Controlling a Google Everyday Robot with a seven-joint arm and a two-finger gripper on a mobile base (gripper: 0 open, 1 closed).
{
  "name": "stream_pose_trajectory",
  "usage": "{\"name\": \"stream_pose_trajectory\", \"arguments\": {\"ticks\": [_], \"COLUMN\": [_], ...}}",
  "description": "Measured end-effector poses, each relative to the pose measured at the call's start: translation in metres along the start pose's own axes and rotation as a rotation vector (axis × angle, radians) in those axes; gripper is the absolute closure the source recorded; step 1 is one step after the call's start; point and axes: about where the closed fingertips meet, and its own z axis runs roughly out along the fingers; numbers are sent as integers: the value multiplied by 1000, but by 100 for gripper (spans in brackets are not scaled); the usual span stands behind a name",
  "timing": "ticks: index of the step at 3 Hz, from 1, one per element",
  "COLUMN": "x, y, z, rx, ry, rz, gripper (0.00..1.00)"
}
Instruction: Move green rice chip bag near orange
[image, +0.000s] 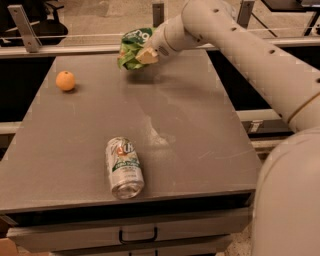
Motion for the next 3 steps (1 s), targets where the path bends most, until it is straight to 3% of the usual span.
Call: {"name": "stream_pose_trajectory", "arguments": {"ticks": [2, 3], "x": [-4, -24], "y": [4, 29], "z": [6, 27], "rx": [-21, -95], "ry": [-13, -70], "rz": [-20, -63], "gripper": [100, 100]}}
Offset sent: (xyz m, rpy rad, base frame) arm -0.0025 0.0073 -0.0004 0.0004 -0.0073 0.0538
